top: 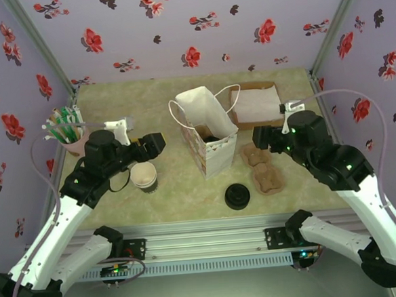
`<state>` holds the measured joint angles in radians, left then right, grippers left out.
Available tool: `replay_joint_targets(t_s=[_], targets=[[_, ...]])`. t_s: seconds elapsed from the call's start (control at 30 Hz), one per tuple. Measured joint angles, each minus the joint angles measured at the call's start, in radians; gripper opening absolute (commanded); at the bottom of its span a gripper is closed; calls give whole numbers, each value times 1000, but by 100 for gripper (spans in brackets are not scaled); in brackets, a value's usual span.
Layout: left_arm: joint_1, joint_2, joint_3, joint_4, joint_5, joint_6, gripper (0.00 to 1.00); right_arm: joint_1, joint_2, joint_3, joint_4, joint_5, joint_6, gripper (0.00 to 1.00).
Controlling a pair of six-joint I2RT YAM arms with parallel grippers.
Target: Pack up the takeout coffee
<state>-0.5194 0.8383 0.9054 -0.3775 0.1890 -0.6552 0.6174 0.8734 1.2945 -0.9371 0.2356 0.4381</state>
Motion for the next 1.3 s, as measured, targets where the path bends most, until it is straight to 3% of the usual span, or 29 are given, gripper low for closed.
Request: replay_joint_targets(t_s=[0.57, 0.97, 1.3], targets=[[0, 216, -68, 81, 103, -15, 99, -306, 44, -372, 277, -364, 147, 56], [0, 311, -48, 85, 104, -8, 99, -330, 205, -413, 462, -516, 203, 53], [0, 314, -35, 67, 98, -2, 99, -315, 247, -440, 545, -592, 236, 54]])
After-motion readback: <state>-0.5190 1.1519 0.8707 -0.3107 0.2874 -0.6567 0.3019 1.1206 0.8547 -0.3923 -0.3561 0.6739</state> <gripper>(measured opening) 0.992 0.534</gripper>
